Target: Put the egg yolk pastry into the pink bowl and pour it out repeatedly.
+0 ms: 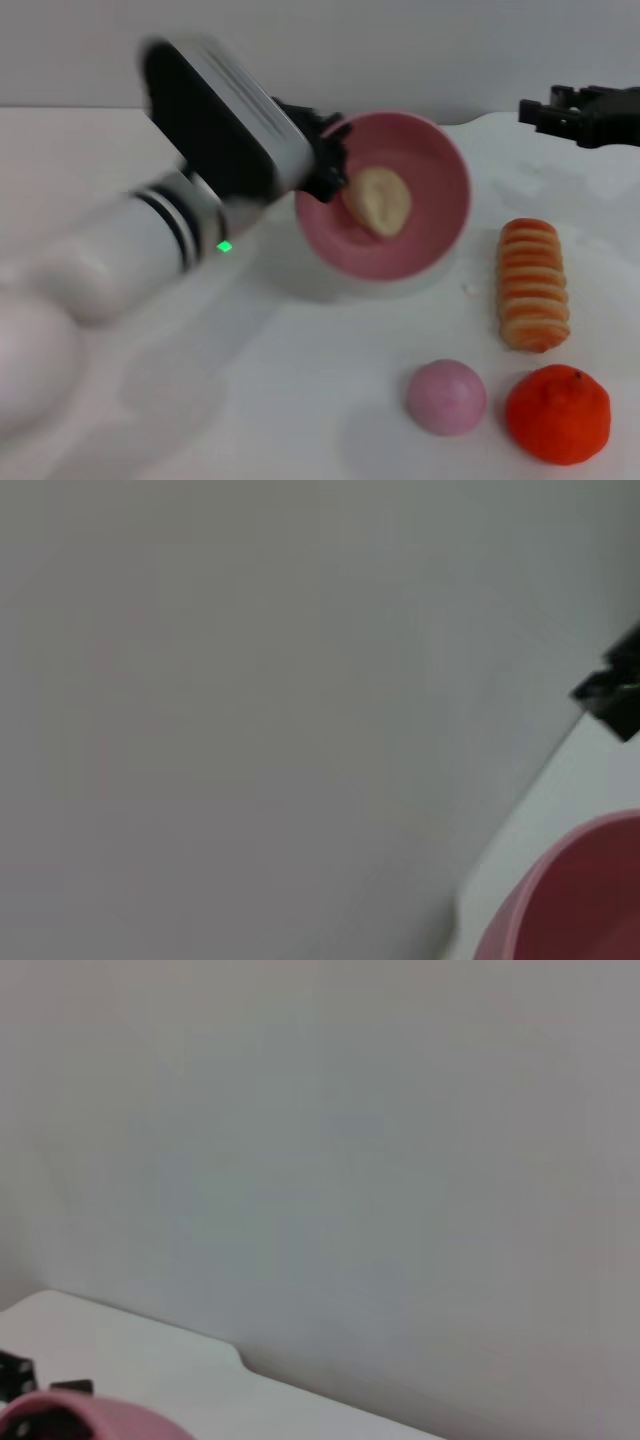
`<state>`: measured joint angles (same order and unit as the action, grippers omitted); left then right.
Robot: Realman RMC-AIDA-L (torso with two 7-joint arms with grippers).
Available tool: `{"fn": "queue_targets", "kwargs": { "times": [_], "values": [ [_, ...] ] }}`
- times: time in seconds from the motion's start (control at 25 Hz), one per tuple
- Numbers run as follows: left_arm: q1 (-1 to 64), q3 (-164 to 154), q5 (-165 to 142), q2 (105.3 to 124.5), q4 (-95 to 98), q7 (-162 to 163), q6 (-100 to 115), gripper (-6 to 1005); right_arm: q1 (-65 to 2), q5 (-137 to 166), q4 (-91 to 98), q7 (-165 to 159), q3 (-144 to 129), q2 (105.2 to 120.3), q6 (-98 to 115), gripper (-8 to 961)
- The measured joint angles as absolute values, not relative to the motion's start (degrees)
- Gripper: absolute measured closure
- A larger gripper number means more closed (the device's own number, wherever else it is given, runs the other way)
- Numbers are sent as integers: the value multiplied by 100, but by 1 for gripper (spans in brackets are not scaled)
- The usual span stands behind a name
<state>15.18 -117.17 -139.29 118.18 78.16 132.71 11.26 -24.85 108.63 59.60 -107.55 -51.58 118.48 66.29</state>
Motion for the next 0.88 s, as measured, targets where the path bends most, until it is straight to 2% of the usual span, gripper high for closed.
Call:
{"fn": "queue_targets", "kwargs": {
  "times": [0.2,0.44,0.88],
  "values": [
    [1480,-12963,-14815,11884,6800,11981,-1599,1000,-2401,10866,5938,-10749,-5086,11847,6624,341],
    [1861,-13949,-14815,11905,5426,9624,-3824,1000,-2357,10863,5932,-10746,-5072,11847,6631,333],
    [2006,-14130,-14093,11910,5263,8780,-4235,1001,-2327,10862,5932,-10740,-5099,11853,6650,317]
  ]
}}
